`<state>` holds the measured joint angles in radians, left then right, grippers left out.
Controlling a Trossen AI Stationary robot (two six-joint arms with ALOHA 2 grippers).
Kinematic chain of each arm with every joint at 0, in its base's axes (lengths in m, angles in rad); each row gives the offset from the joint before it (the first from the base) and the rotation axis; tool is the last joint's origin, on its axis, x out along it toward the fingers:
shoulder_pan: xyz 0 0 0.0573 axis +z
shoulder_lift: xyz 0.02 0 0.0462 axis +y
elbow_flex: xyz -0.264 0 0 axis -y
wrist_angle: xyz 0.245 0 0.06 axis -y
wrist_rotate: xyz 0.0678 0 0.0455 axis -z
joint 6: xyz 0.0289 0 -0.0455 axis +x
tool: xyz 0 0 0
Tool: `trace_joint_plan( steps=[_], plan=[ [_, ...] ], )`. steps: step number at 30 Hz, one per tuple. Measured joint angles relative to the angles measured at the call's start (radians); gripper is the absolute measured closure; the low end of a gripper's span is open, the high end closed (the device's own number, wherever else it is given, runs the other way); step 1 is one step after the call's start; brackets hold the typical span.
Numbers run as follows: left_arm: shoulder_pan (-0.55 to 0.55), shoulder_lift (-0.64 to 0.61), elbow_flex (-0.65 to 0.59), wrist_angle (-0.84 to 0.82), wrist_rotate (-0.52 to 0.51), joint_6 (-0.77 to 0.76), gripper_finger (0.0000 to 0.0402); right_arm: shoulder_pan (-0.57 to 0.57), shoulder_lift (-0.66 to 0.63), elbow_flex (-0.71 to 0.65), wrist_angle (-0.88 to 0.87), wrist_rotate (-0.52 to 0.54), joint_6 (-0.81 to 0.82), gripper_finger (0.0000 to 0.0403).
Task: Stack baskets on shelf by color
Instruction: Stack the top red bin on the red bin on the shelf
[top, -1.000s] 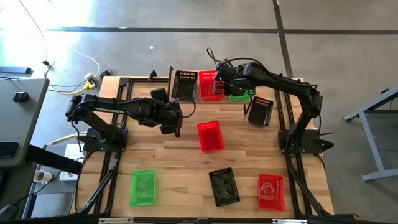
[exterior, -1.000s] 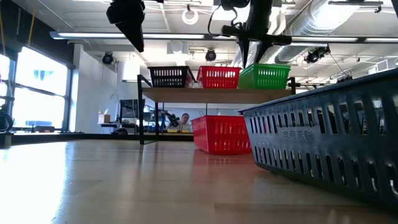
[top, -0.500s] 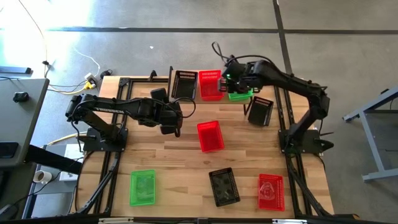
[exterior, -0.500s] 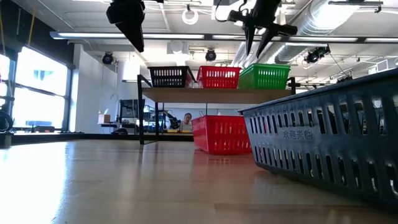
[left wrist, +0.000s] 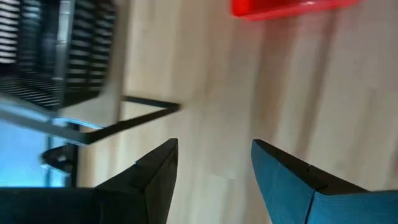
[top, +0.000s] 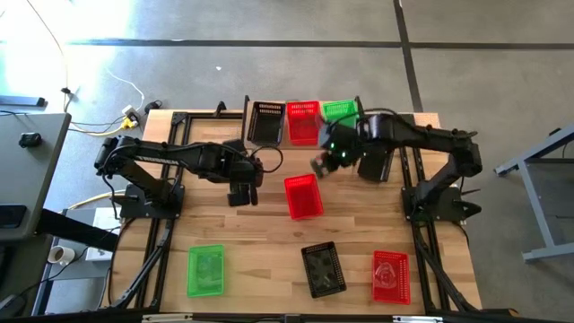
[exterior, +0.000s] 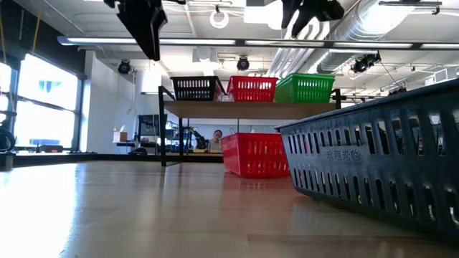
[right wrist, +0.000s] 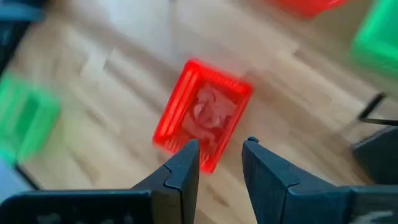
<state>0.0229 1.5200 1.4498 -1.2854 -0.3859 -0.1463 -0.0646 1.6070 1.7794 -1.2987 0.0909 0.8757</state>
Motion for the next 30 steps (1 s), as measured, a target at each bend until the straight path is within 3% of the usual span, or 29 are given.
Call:
trace_joint_plan(
  steps=[15,24,30],
  plan=[
    [-0.150,0.000,0.000,0.000,0.184,-0.236,0.0206,0.220,0.001,0.000,0.001,-0.041,-0.168,0.0293],
    [-0.261,0.000,0.000,0.000,0.240,-0.369,0.0206,0.294,0.002,-0.002,0.005,-0.039,-0.308,0.0250],
    [-0.347,0.000,0.000,0.000,0.285,-0.467,0.0206,0.311,0.011,-0.090,0.137,-0.040,-0.469,0.0242]
  ],
)
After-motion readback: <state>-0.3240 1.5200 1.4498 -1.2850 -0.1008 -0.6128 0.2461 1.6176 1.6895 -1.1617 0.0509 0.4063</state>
